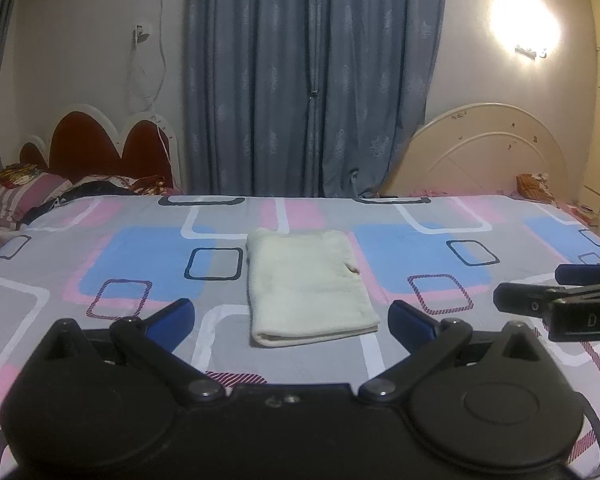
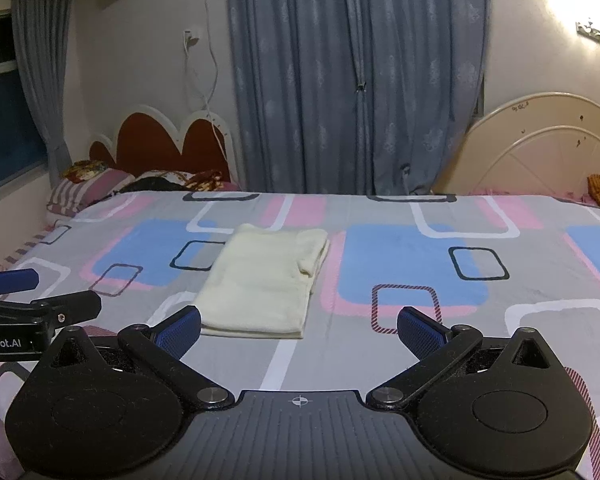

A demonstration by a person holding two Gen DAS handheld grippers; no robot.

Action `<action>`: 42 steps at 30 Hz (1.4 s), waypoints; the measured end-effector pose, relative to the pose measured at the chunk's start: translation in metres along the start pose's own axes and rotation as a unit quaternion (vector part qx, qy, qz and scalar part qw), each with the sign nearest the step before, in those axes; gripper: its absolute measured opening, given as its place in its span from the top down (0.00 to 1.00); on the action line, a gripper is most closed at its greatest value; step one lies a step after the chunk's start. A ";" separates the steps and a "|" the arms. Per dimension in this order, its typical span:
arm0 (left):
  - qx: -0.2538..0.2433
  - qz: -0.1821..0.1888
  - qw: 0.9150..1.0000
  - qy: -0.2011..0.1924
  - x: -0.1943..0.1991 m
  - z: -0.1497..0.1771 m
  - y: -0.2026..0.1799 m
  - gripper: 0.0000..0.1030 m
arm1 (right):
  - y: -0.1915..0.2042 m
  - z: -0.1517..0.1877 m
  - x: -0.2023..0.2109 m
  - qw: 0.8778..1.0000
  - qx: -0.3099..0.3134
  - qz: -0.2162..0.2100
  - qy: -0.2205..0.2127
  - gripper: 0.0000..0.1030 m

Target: Fold small clothes

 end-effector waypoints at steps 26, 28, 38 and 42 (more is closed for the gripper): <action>0.002 -0.001 1.000 0.001 -0.002 0.003 0.016 0.00 | 0.011 -0.001 -0.008 1.000 -0.002 0.000 0.002 0.00; 0.002 -0.001 1.000 0.000 -0.001 0.003 0.016 0.00 | 0.011 -0.001 -0.009 1.000 -0.002 0.001 0.002 0.00; 0.001 -0.002 1.000 0.000 -0.003 0.002 0.017 0.00 | 0.011 -0.002 -0.009 1.000 0.001 0.001 0.002 0.00; 0.002 -0.004 1.000 -0.001 -0.003 0.003 0.019 0.00 | 0.011 -0.002 -0.009 1.000 0.001 0.000 0.002 0.00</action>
Point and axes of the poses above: each gripper's, at about its wrist camera, not at the fingertips, and x roughly against the way its jaws point, y to its left, z to its underside, the point moved 8 cm from there along -x, roughly the way its jaws point, and after that the axes turned 6 degrees about -x, right-handed, at the moved point
